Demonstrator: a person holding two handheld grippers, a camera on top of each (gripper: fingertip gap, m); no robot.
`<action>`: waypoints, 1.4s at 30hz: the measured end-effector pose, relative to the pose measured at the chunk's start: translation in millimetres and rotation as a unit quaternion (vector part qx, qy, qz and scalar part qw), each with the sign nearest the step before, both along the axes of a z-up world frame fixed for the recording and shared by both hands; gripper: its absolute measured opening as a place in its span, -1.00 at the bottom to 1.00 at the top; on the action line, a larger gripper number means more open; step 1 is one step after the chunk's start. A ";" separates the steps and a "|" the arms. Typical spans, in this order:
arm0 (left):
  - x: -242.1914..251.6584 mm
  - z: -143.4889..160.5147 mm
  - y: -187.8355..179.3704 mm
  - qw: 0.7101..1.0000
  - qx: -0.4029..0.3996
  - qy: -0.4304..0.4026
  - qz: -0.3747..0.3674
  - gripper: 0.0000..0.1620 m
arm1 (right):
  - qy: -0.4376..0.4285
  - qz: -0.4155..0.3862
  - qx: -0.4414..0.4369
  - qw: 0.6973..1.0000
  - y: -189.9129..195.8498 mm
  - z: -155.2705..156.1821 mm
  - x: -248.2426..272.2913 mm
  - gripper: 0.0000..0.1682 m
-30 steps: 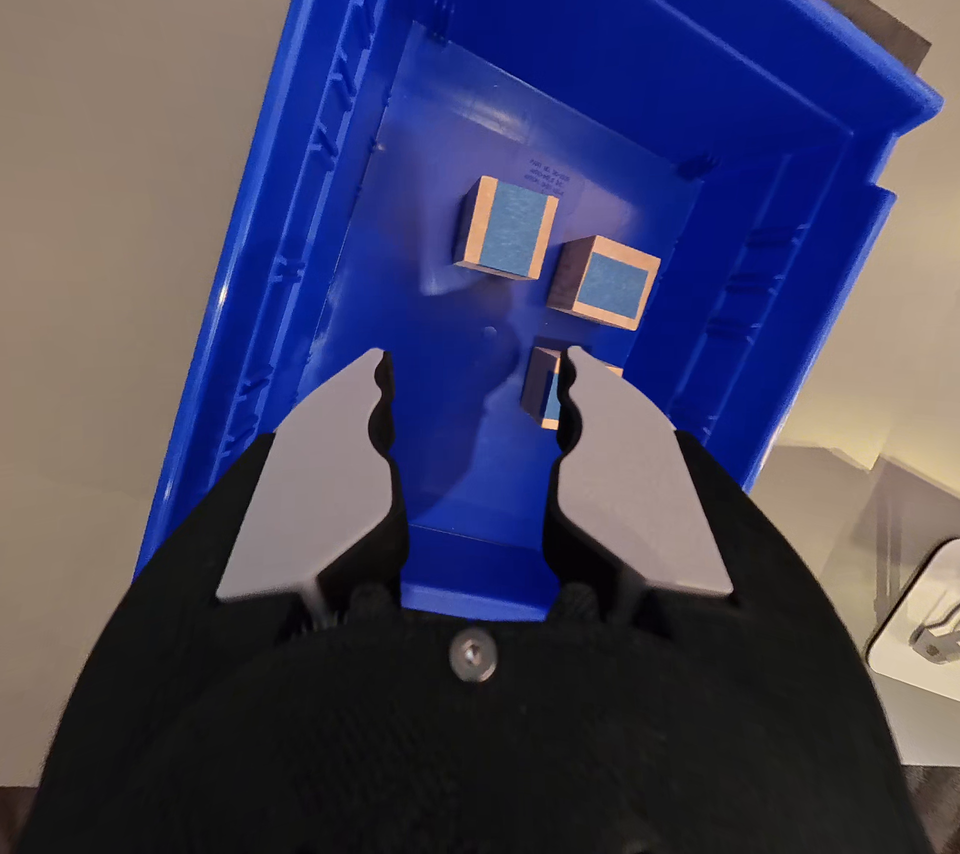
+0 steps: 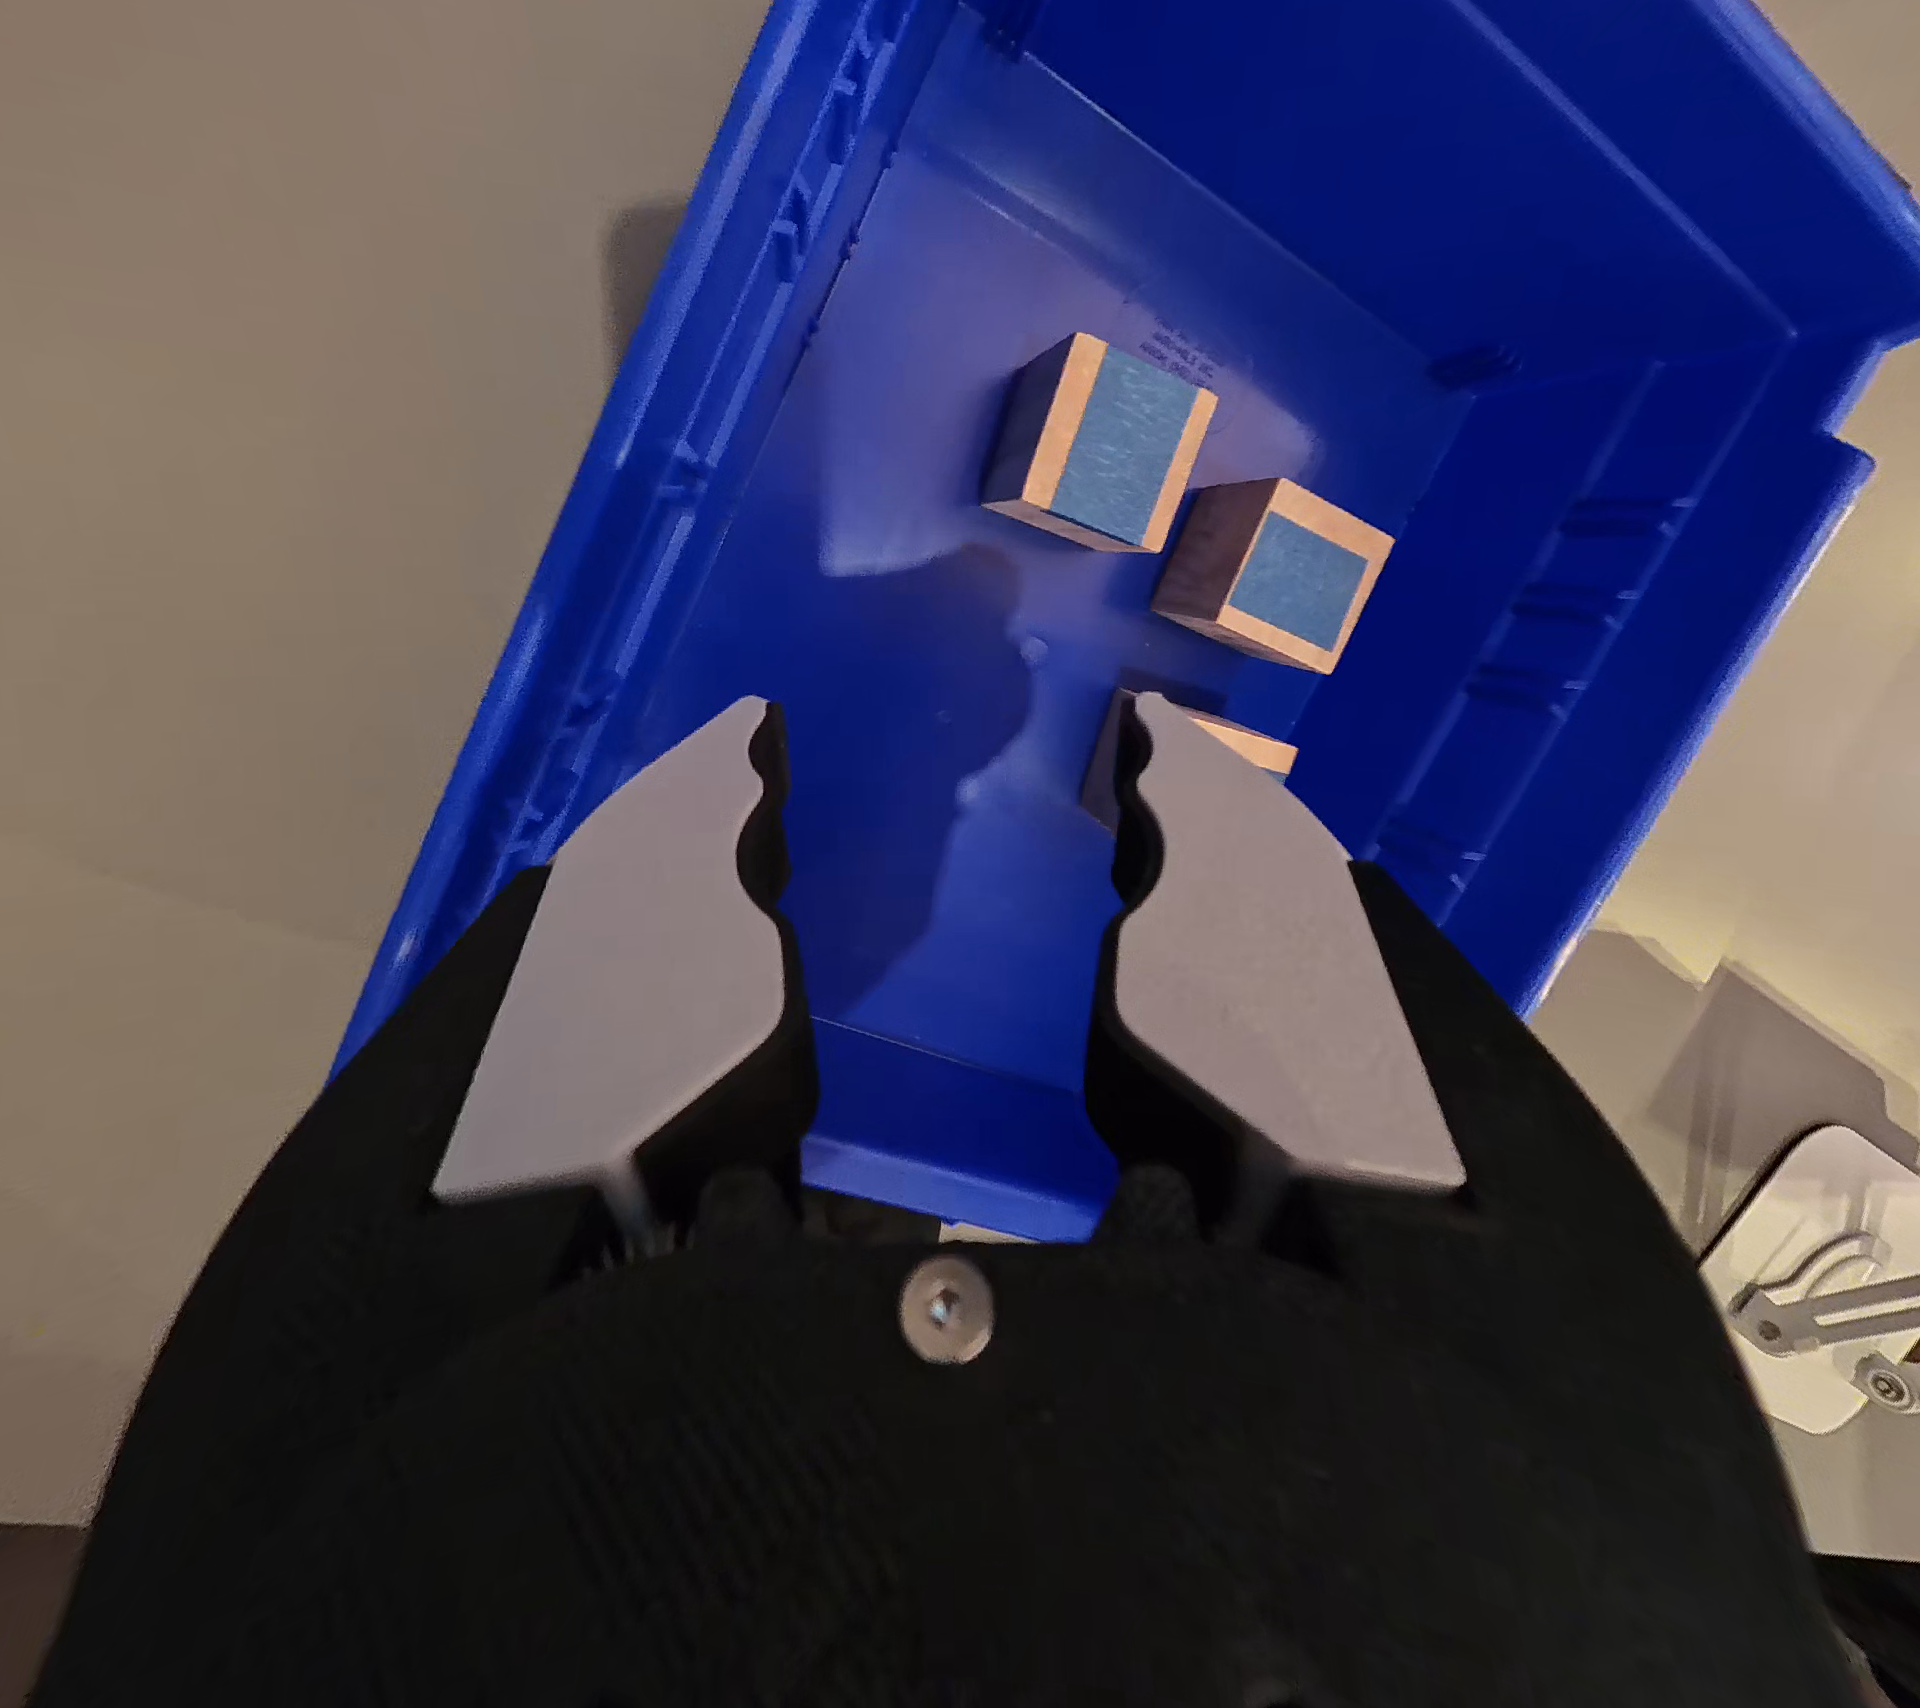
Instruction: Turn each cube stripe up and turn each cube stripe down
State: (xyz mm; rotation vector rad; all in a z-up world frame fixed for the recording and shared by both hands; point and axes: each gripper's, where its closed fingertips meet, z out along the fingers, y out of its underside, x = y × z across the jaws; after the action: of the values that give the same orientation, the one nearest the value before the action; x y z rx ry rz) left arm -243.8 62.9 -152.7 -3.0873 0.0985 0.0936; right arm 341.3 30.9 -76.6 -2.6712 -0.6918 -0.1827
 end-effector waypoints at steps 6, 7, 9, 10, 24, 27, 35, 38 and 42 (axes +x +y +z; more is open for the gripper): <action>8.3 28.3 9.0 0.998 0.057 -0.004 -0.023 -0.42 | -0.015 0.012 0.007 1.000 -1.5 2.3 -9.8 -0.26; 10.9 39.7 10.9 0.996 0.079 -0.005 -0.031 -0.42 | -0.022 0.018 0.016 0.999 -0.7 4.9 -12.7 -0.25; 22.7 69.1 15.5 0.989 0.138 -0.026 -0.048 -0.42 | -0.036 0.035 0.049 0.998 2.8 14.9 -23.2 -0.29; 34.3 87.0 17.4 0.981 0.174 -0.053 -0.062 -0.42 | -0.038 0.050 0.074 0.995 5.4 22.7 -32.8 -0.31; 266.0 254.4 -107.5 0.675 0.208 -0.604 -0.371 -0.43 | 0.203 0.430 0.478 0.738 -74.7 171.1 -302.2 -0.18; 283.4 251.7 -124.5 0.650 0.164 -0.629 -0.395 -0.43 | 0.218 0.447 0.504 0.706 -86.7 186.3 -314.0 -0.22; 298.4 251.8 -144.0 0.617 0.114 -0.658 -0.415 -0.42 | 0.205 0.461 0.486 0.714 -91.6 181.1 -314.1 -0.46; 299.5 250.6 -145.5 0.616 0.111 -0.655 -0.423 -0.41 | 0.212 0.460 0.467 0.725 -95.7 178.7 -303.3 -0.46; 289.2 237.1 -116.1 0.677 0.191 -0.575 -0.417 -0.41 | 0.182 0.370 0.394 0.822 -67.3 169.0 -222.0 -0.46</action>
State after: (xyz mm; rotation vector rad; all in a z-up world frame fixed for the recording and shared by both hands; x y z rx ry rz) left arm 45.4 -53.2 84.3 -1.8494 1.1439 -1.5288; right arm 119.3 -36.4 92.5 -1.4553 -1.1458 0.2125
